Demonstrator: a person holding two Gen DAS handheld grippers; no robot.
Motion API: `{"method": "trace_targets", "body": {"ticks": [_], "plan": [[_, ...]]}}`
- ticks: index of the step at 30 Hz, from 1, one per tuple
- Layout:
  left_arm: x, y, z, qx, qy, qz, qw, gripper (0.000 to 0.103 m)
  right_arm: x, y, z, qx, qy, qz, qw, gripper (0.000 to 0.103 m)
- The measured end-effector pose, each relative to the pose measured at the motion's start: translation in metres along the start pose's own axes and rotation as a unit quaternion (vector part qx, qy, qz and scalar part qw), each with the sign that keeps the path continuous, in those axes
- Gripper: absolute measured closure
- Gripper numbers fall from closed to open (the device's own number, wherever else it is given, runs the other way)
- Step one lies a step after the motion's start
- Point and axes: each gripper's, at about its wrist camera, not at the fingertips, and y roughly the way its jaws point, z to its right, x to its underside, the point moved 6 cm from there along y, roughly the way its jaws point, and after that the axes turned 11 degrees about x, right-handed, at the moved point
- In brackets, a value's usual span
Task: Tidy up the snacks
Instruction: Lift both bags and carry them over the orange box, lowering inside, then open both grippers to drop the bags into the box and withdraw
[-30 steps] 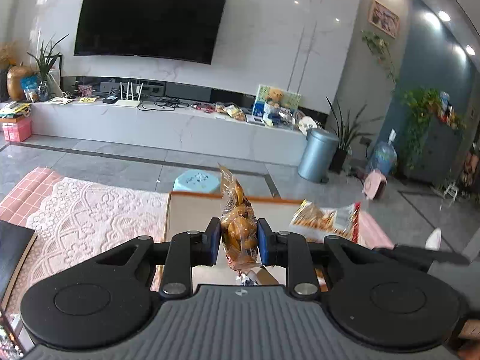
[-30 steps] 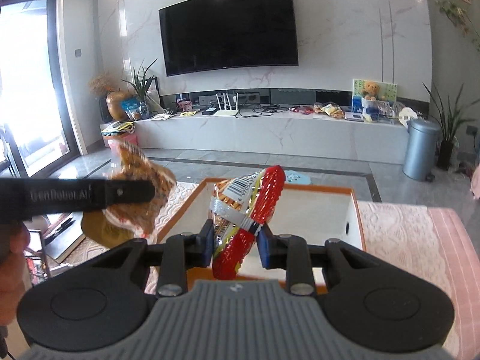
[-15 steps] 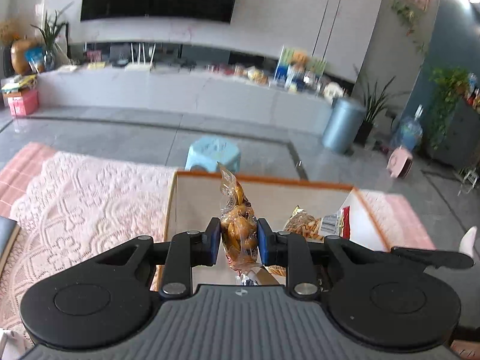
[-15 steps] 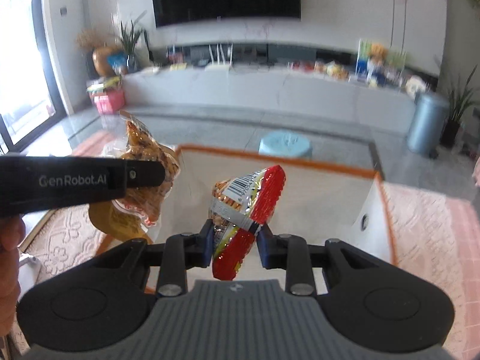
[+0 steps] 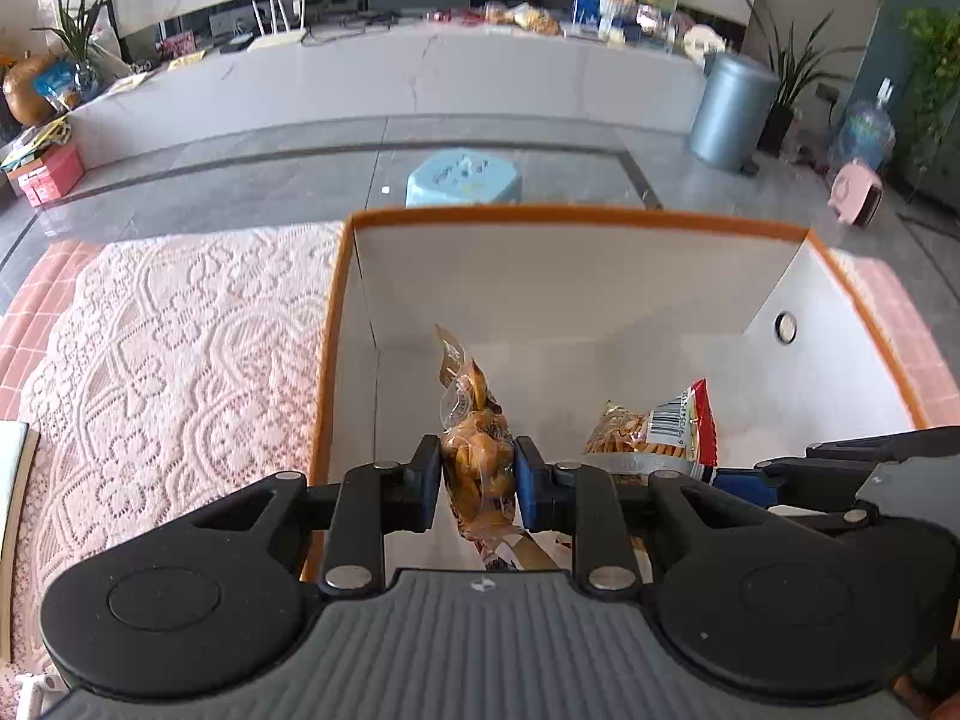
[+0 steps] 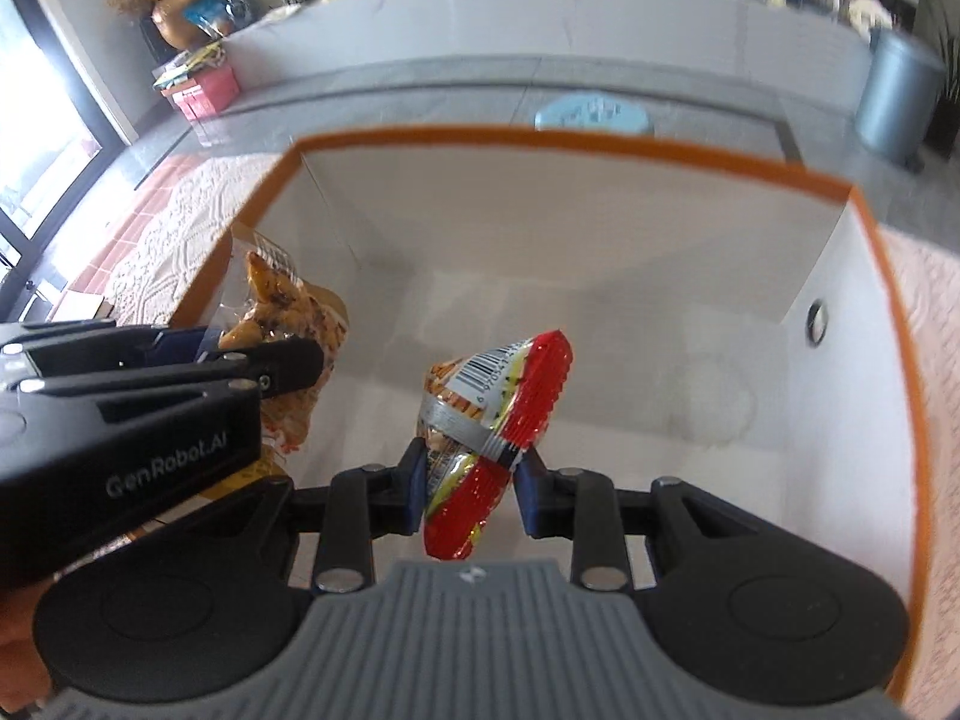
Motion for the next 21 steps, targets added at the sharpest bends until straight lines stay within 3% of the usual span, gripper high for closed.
{"method": "trace_targets", "body": {"ticks": [7, 15, 19, 21], "plan": [[0.005, 0.002, -0.002, -0.017, 0.000, -0.025, 0.9995, 0.075, -0.002, 0.009, 0.002, -0.006, 0.014, -0.015, 1.000, 0.073], [-0.004, 0.003, -0.005, -0.023, -0.015, -0.030, 0.9992, 0.074, -0.002, 0.002, -0.005, 0.025, -0.010, -0.016, 1.000, 0.070], [-0.007, -0.010, -0.008, -0.030, -0.023, -0.013, 0.9992, 0.052, -0.002, -0.007, -0.005, 0.040, -0.016, -0.008, 0.999, 0.055], [-0.008, -0.019, -0.007, -0.032, -0.018, -0.005, 0.9993, 0.047, -0.002, -0.013, -0.004, 0.044, -0.014, -0.005, 0.999, 0.050]]}}
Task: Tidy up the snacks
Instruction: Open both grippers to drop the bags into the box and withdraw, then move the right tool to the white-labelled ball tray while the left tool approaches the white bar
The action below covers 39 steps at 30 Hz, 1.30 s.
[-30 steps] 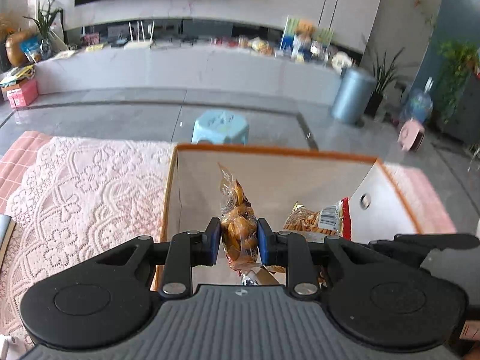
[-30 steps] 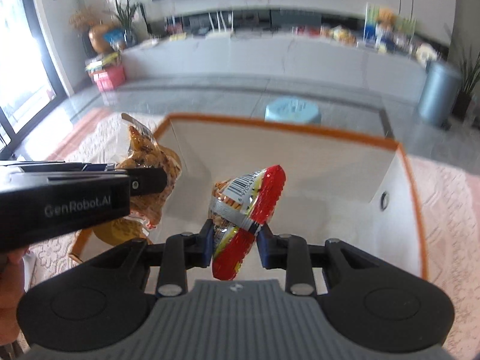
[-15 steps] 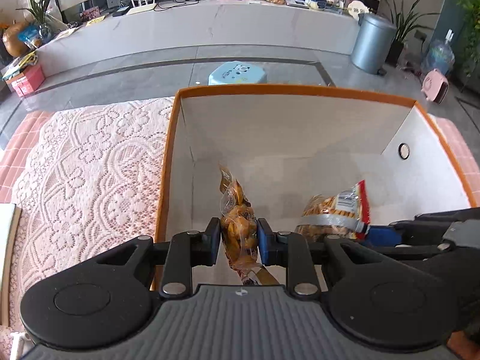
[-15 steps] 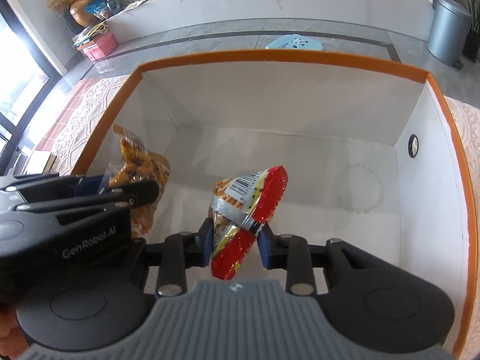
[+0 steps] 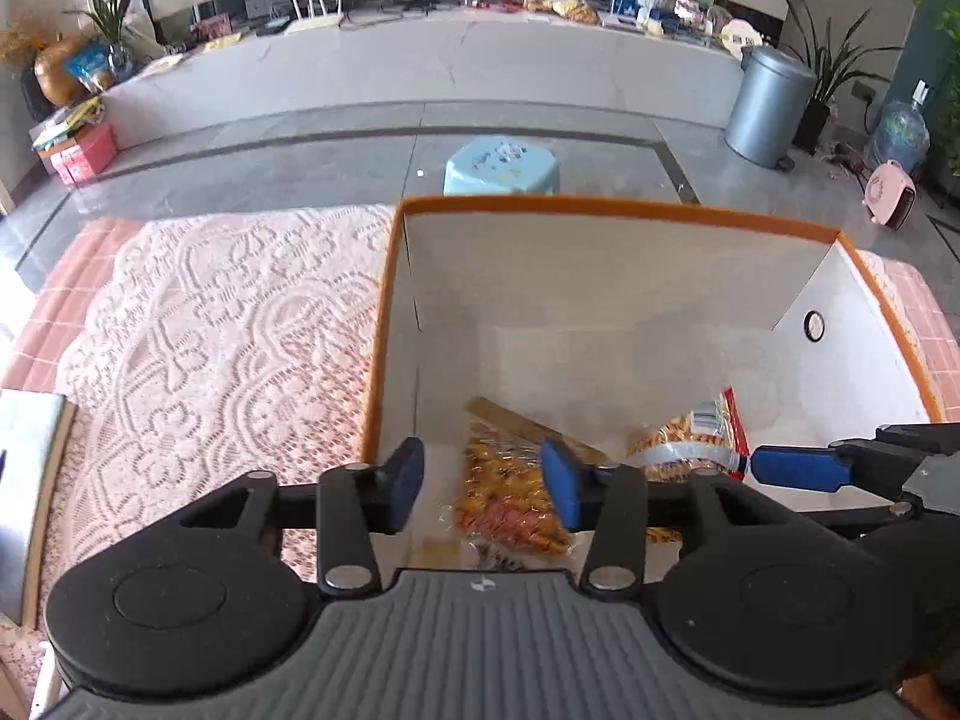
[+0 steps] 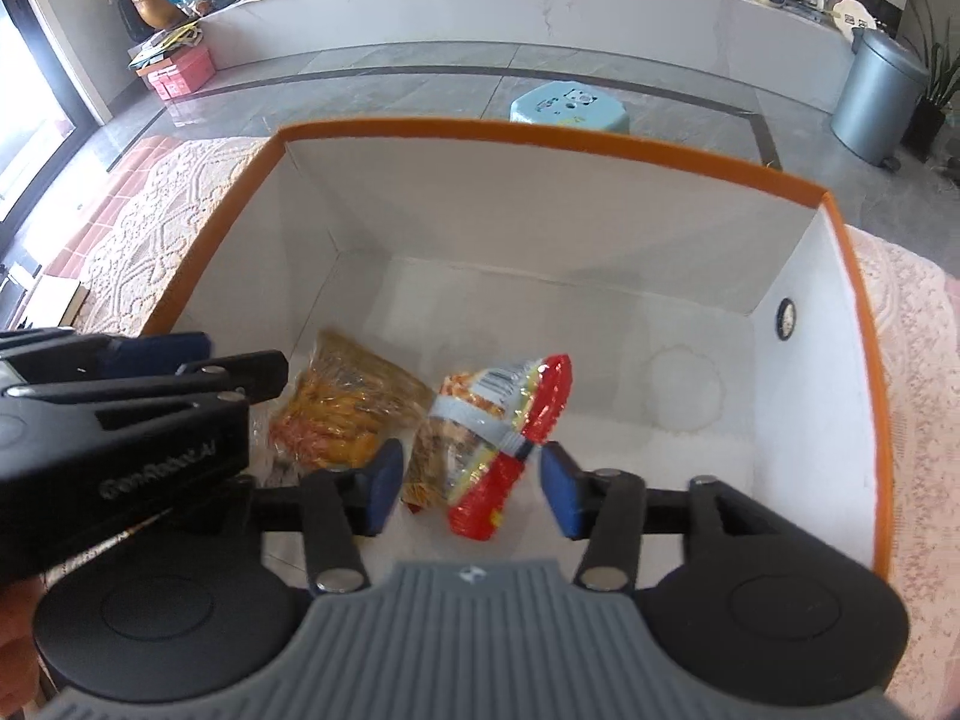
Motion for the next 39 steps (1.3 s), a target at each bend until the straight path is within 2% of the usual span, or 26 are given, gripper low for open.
{"method": "trace_targets", "body": {"ticks": [3, 5, 11, 16, 19, 23, 28, 33, 39], "plan": [[0.000, -0.013, 0.003, -0.003, 0.005, 0.013, 0.9999, 0.040, 0.001, -0.011, 0.002, 0.007, -0.003, 0.007, 1.000, 0.044], [0.001, -0.023, 0.006, -0.005, 0.005, 0.024, 0.9997, 0.035, 0.001, -0.019, 0.003, 0.014, -0.005, 0.014, 1.000, 0.036], [0.010, -0.057, 0.011, 0.002, -0.008, 0.056, 0.9984, 0.031, 0.008, -0.056, 0.006, 0.021, -0.010, 0.050, 0.998, 0.029], [0.021, -0.090, 0.017, 0.013, -0.010, 0.083, 0.9964, 0.029, 0.020, -0.092, 0.011, 0.041, -0.020, 0.095, 0.994, 0.029], [0.030, -0.108, 0.024, 0.018, 0.006, 0.089, 0.9959, 0.029, 0.031, -0.113, 0.015, 0.040, -0.013, 0.110, 0.993, 0.029], [0.049, -0.129, 0.036, 0.040, 0.020, 0.090, 0.9949, 0.029, 0.054, -0.144, 0.019, 0.036, -0.005, 0.123, 0.992, 0.023], [0.075, -0.150, 0.042, 0.065, 0.010, 0.105, 0.9923, 0.029, 0.088, -0.175, 0.024, 0.028, 0.008, 0.136, 0.990, 0.018], [0.104, -0.169, 0.047, 0.082, 0.019, 0.119, 0.9893, 0.029, 0.131, -0.196, 0.028, 0.043, 0.020, 0.157, 0.986, 0.016], [0.141, -0.180, 0.054, 0.101, 0.051, 0.131, 0.9849, 0.022, 0.181, -0.208, 0.036, 0.045, 0.059, 0.176, 0.982, 0.014]]}}
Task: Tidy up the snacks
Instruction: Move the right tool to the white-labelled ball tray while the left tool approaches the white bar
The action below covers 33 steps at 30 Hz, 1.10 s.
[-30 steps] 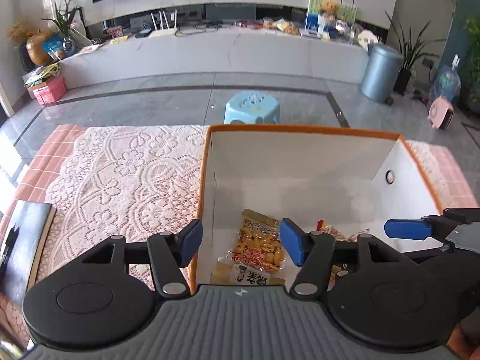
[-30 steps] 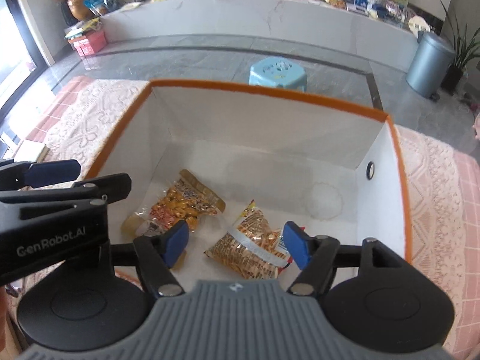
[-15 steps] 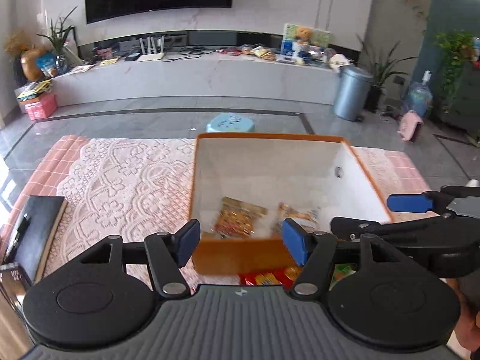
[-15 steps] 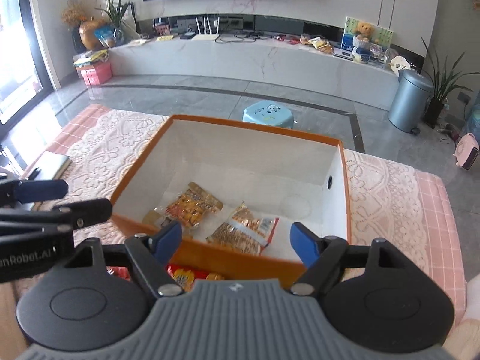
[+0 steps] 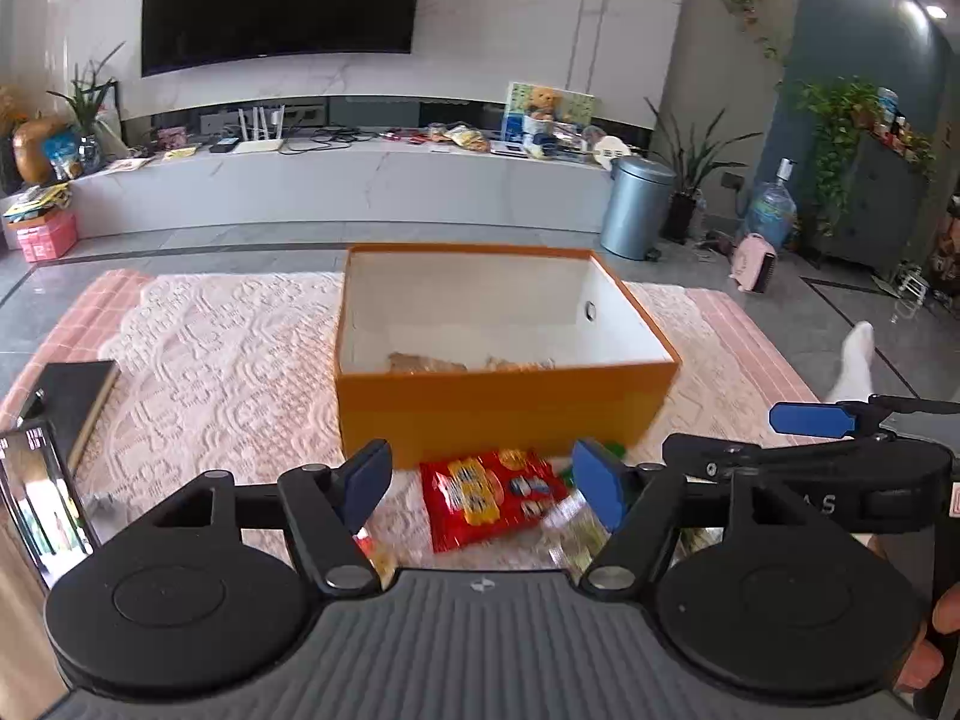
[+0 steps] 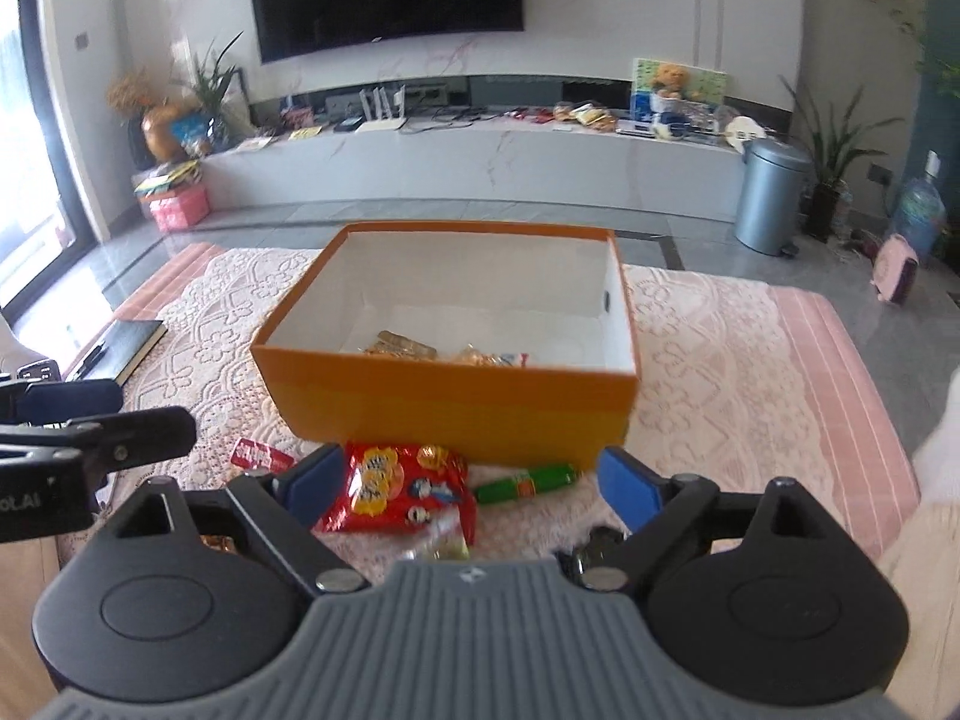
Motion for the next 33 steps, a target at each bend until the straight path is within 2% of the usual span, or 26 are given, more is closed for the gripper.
{"method": "trace_targets", "body": {"ticks": [4, 7, 13, 17, 22, 27, 31, 33], "plan": [[0.025, 0.003, 0.000, 0.022, -0.011, -0.037, 0.9990, 0.022, 0.031, -0.011, 0.010, 0.011, 0.018, 0.009, 1.000, 0.012], [0.045, 0.011, -0.006, 0.018, -0.026, -0.075, 0.9967, 0.022, 0.053, -0.012, 0.011, 0.021, 0.023, 0.012, 0.999, 0.010], [0.069, 0.032, -0.023, 0.022, -0.108, -0.124, 0.9862, 0.026, 0.090, 0.002, 0.018, 0.029, 0.023, -0.012, 0.999, 0.011], [0.079, 0.043, -0.025, 0.002, -0.138, -0.142, 0.9802, 0.026, 0.105, 0.013, 0.024, 0.040, 0.008, -0.019, 0.999, 0.012], [0.088, 0.064, -0.018, -0.025, -0.144, -0.166, 0.9753, 0.024, 0.113, 0.029, 0.026, 0.028, 0.000, -0.033, 0.999, 0.012], [0.097, 0.090, -0.019, -0.045, -0.170, -0.189, 0.9661, 0.024, 0.124, 0.049, 0.023, 0.031, -0.009, -0.058, 0.998, 0.017], [0.105, 0.104, -0.023, -0.074, -0.181, -0.206, 0.9586, 0.024, 0.129, 0.063, 0.025, 0.037, -0.013, -0.065, 0.997, 0.018], [0.109, 0.108, -0.025, -0.077, -0.200, -0.207, 0.9546, 0.024, 0.129, 0.069, 0.026, 0.035, -0.009, -0.066, 0.997, 0.019]]}}
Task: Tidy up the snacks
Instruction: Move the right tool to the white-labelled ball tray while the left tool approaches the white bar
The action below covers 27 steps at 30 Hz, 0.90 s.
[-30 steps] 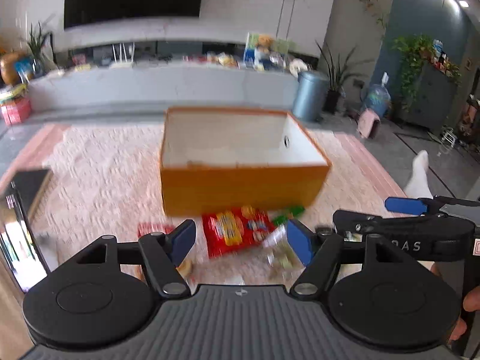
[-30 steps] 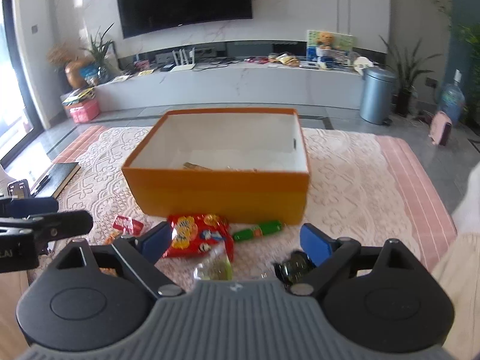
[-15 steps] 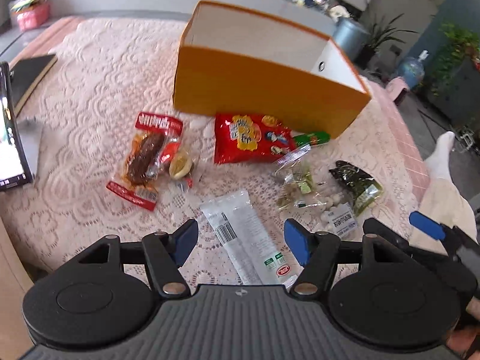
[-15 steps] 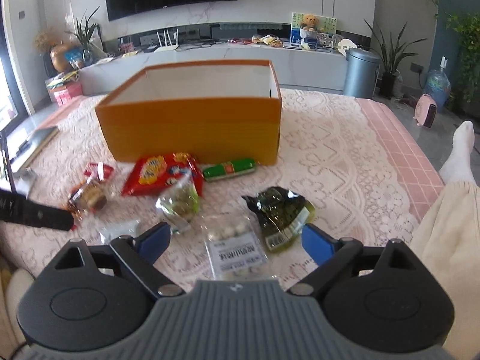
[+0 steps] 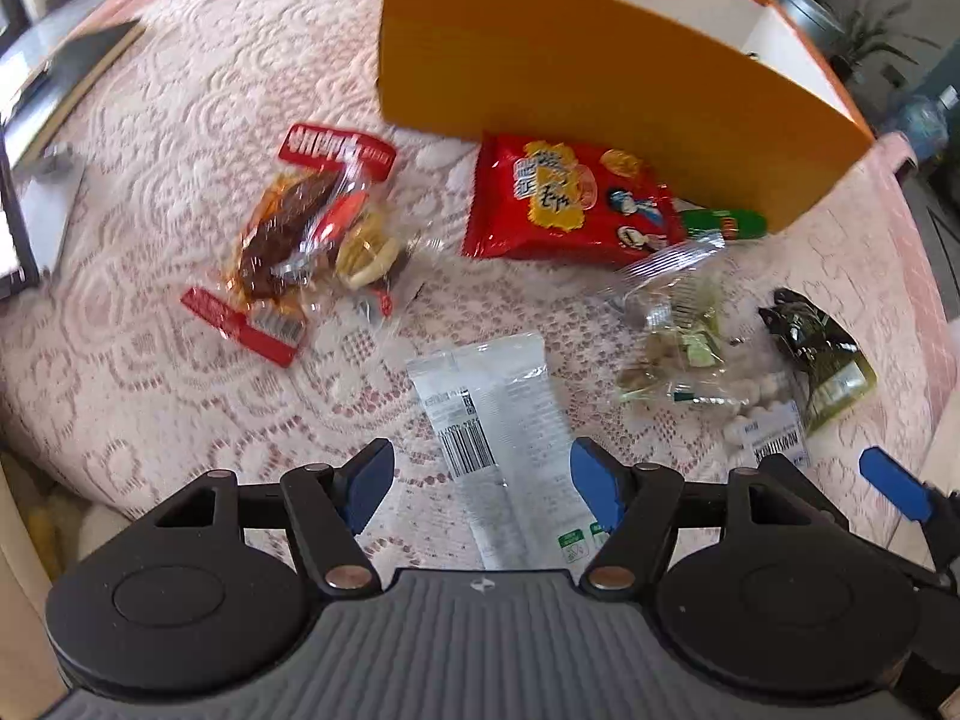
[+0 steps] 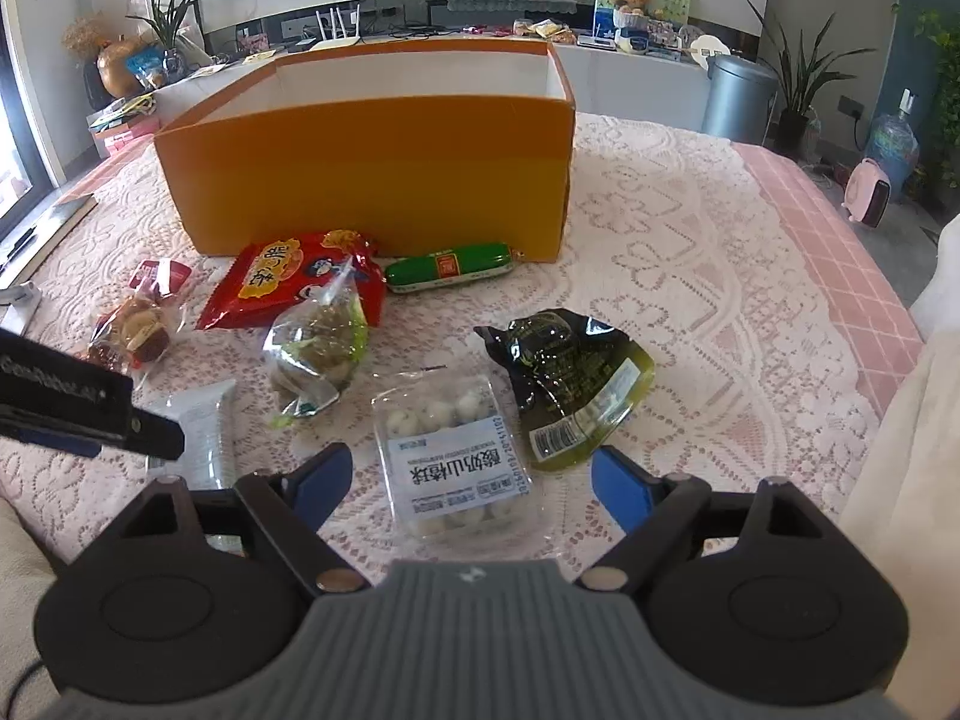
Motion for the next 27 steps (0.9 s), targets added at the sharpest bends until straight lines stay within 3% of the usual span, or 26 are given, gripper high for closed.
{"method": "trace_targets", "body": {"ticks": [3, 7, 11, 15, 19, 23, 27], "plan": [[0.003, 0.010, 0.001, 0.011, -0.028, -0.013, 0.9995, 0.024, -0.001, 0.009, 0.000, -0.004, 0.002, -0.002, 1.000, 0.019], [0.006, 0.020, 0.003, -0.012, -0.028, -0.016, 0.9994, 0.024, 0.000, 0.020, 0.000, -0.003, -0.002, -0.007, 1.000, 0.019], [0.007, 0.027, 0.011, -0.010, -0.028, -0.016, 0.9994, 0.019, 0.002, 0.028, -0.001, -0.004, -0.002, -0.016, 1.000, 0.019], [0.009, 0.033, 0.021, -0.027, 0.008, -0.012, 0.9995, 0.016, 0.004, 0.031, -0.006, -0.007, -0.011, -0.021, 1.000, 0.019], [0.009, 0.036, 0.030, -0.026, 0.085, -0.015, 0.9960, 0.034, 0.009, 0.034, -0.012, -0.005, -0.032, -0.027, 0.999, 0.027], [0.006, 0.037, 0.026, -0.003, 0.147, -0.031, 0.9887, 0.040, 0.012, 0.033, -0.019, 0.002, -0.051, -0.020, 0.998, 0.037], [0.001, 0.032, 0.017, 0.002, 0.188, -0.045, 0.9810, 0.041, 0.012, 0.031, -0.016, -0.017, -0.029, -0.028, 0.999, 0.041]]}}
